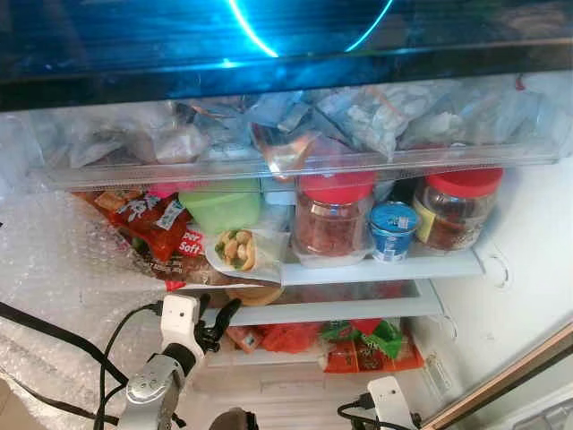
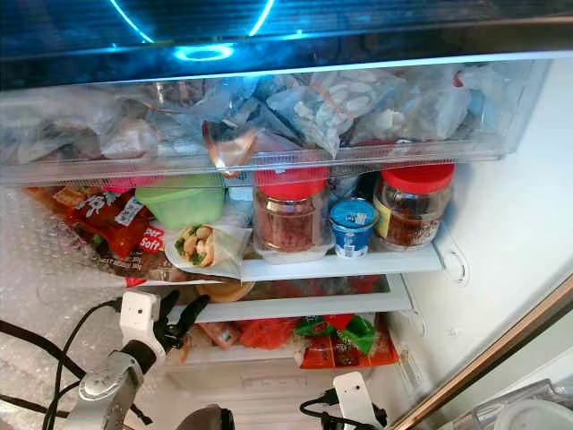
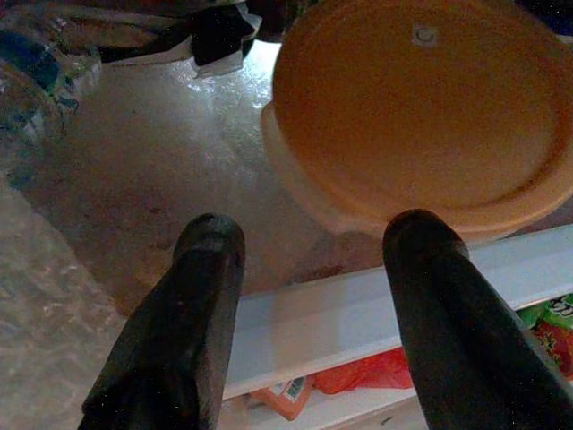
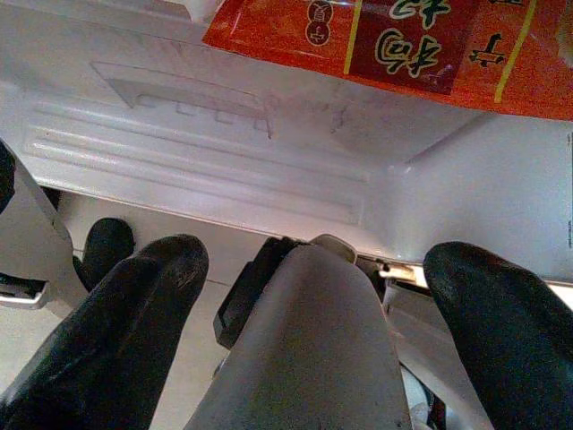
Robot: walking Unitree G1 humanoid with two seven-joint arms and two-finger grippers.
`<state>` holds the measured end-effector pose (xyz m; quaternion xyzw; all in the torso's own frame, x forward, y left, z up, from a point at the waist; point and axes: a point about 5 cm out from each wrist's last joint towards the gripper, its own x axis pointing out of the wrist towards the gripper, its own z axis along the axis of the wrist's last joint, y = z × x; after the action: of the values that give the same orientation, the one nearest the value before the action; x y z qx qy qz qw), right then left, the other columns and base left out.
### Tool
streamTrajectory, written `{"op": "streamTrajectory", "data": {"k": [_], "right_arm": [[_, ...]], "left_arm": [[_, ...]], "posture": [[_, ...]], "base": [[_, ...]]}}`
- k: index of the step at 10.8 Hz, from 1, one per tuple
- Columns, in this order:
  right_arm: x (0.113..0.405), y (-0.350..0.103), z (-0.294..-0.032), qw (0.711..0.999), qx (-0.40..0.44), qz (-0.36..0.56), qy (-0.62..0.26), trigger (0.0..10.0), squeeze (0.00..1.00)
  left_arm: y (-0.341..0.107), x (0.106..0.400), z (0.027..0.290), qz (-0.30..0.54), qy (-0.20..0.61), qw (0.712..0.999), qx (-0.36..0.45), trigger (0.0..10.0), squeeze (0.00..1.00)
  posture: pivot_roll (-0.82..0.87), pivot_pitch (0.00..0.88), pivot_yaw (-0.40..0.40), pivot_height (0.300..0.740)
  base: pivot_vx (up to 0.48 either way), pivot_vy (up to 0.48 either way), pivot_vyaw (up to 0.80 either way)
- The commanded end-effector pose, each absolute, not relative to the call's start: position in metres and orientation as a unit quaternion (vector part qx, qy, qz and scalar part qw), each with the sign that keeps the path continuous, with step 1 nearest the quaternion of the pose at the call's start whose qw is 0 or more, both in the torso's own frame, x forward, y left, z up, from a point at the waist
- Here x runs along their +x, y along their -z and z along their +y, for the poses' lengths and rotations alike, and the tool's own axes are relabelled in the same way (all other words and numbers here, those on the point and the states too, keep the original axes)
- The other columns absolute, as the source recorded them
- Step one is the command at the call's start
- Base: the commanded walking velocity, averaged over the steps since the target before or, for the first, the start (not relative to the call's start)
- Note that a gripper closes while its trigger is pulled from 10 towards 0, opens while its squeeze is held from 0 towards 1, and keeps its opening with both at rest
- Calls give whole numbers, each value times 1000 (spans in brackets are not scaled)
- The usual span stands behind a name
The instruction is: Restocking fridge
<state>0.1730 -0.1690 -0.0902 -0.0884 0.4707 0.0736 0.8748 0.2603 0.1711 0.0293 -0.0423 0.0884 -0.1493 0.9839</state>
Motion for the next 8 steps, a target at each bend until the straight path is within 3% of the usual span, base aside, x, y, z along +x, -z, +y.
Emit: {"op": "streamTrajectory", "data": {"k": [1,8], "right_arm": [[166,94,-168,867,-90,483,-79,10000,0],[166,93,-168,868,-92,482,-78,10000,0]], "left_arm": [[-31,261,171,83,149,984,-49,10000,0],[-37,263,164,63,162,983,-54,10000,0]], "posture": [[7,0,46,660],[9,0,43,660]], "base": [[0,0,0],[0,0,0]]}}
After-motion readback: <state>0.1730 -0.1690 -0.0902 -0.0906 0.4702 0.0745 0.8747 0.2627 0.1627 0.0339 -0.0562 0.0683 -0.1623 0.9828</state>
